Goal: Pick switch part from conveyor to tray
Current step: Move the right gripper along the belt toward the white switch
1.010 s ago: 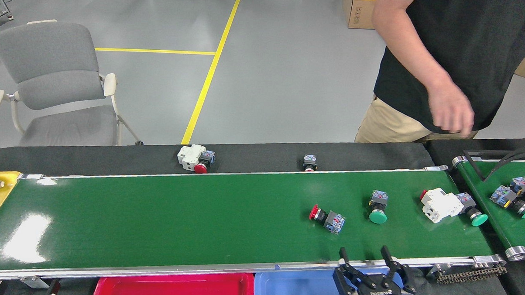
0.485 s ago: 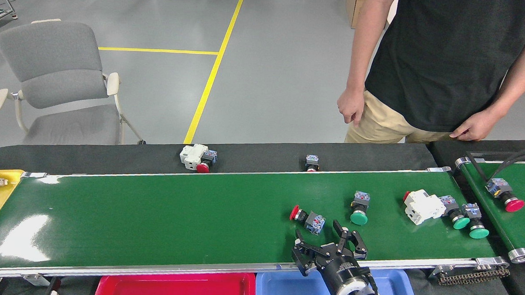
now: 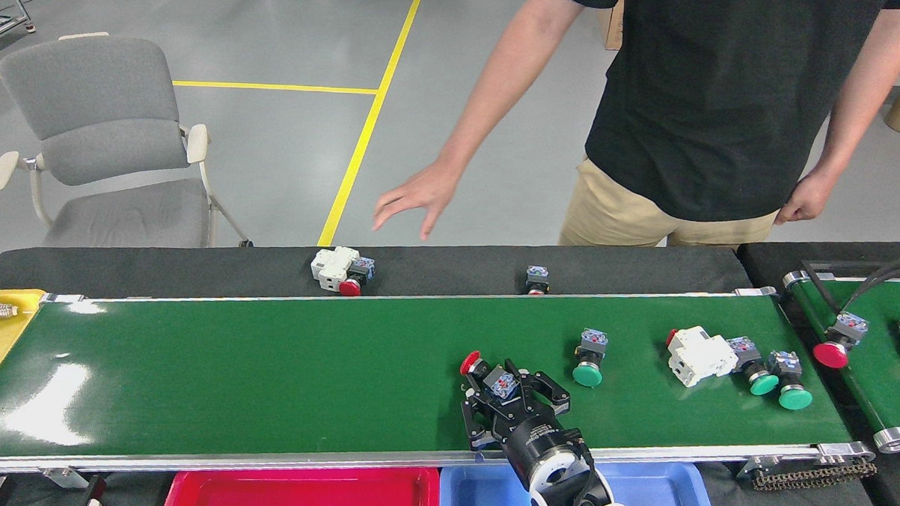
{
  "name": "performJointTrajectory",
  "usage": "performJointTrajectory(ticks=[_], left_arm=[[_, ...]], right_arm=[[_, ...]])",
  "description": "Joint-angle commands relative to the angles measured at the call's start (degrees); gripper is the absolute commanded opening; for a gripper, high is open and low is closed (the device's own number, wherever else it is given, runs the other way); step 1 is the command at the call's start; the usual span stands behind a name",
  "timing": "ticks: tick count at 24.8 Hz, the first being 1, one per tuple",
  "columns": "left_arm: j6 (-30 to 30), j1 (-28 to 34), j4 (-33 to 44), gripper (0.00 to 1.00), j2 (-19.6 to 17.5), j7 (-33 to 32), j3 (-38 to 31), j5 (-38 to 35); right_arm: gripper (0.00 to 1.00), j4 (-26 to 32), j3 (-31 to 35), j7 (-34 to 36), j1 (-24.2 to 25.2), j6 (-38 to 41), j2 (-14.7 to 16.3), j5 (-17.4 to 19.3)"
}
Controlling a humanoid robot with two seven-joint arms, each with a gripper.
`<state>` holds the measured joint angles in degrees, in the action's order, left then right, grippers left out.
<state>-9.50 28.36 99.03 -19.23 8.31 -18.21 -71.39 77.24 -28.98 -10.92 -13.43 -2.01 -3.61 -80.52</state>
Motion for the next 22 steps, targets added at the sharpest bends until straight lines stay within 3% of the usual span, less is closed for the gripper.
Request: performJointTrajectory(ticks=[1,4,6,7,9,10,11,17,19,22], left_arm=[[0.4,-0.1,0.4,1.0,-0.4,0.2,-0.5,-0.1],[0.4,0.0,0.4,1.0,-0.4,0.2,-0.7,-0.1],[0.4,0.0,0.4,1.0,-0.4,0.2,-0.8,-0.1],[0.4,0.0,0.5,1.0,-0.3,0.2,-0.8,-0.1],[0.4,0.2,0.5,1.0,-0.3,0.2,-0.9,-0.1],[0.4,0.2,0.5,1.0,-0.3,0.2,-0.9,-0.1],[0.4,0.1,0.5,1.0,-0.3,0.2,-0.9,-0.1],[0.4,0.6,0.7,1.0,-0.3,0.2,-0.9,-0.1],[0.4,0.8,0.9,1.0,-0.3,0.2,-0.9,-0.1],[0.3,1.0,1.1,1.0,-0.2,0.2,-0.9,0.0]], right_arm=[[0.02,2.7,-2.2,0.2,-0.8,2.4,0.1,0.1],[0.02,6.4,-5.6,0.5,-0.1,10.4,0.2,0.1],[0.08,7.1,-8.0,0.8,0.2,15.5,0.1,0.1],[0.24,7.5,-9.3,1.2,0.2,17.9,0.1,0.1],[0.71,9.2,-12.1,1.7,0.6,20.6,0.1,0.1],[0.85,9.7,-13.6,1.9,1.0,20.8,0.1,0.0],[0.92,9.7,-14.5,1.9,1.0,20.7,0.1,0.0],[0.98,11.2,-14.3,1.9,2.4,20.3,0.1,0.4],[0.98,12.9,-8.6,2.0,4.5,18.4,1.6,0.6],[0.97,15.2,3.6,7.3,14.2,9.4,0.8,0.6]])
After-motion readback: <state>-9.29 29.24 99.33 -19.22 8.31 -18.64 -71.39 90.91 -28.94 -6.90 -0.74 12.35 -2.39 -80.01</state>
